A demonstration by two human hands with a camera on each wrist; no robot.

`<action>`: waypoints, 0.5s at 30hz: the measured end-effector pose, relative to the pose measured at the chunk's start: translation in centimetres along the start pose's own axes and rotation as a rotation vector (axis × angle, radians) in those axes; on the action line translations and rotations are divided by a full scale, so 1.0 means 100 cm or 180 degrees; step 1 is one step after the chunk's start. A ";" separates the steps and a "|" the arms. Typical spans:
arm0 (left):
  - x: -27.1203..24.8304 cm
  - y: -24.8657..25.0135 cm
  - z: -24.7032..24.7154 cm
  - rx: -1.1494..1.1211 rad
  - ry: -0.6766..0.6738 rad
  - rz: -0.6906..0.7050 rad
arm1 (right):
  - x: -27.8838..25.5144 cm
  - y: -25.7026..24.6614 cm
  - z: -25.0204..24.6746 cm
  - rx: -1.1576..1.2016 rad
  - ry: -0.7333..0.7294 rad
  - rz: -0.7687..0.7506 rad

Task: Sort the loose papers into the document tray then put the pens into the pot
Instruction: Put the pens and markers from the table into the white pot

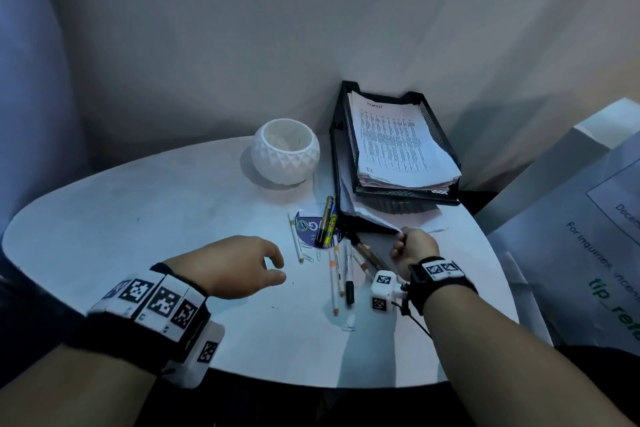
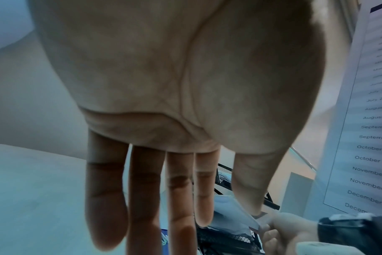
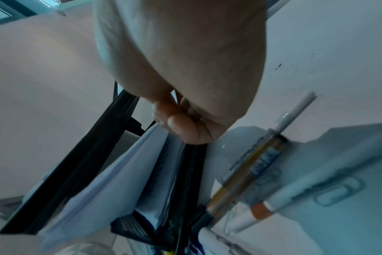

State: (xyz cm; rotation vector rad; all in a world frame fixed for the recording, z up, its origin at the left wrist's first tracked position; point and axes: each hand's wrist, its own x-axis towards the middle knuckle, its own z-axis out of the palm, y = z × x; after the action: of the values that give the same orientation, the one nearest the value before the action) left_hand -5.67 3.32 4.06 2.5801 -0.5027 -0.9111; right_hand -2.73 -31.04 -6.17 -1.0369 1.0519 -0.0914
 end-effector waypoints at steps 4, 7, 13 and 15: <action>0.005 -0.003 -0.002 0.0057 0.0009 -0.0048 | 0.012 -0.011 0.024 -0.0058 0.0116 -0.0089; 0.008 -0.007 -0.003 0.0043 0.0015 -0.0074 | 0.020 -0.021 0.038 -0.0075 0.0177 -0.0031; 0.012 -0.009 -0.005 0.0013 0.0008 -0.0075 | 0.034 -0.025 0.056 0.0180 0.0011 0.0025; 0.013 -0.010 -0.006 -0.0005 0.0009 -0.0078 | 0.034 -0.020 0.058 0.0052 -0.0181 -0.0146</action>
State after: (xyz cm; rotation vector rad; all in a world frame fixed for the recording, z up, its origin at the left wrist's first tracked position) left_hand -4.17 3.72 3.37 2.5912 -0.4706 -0.9156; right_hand 4.21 -30.08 -6.43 -1.0432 0.9746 -0.1070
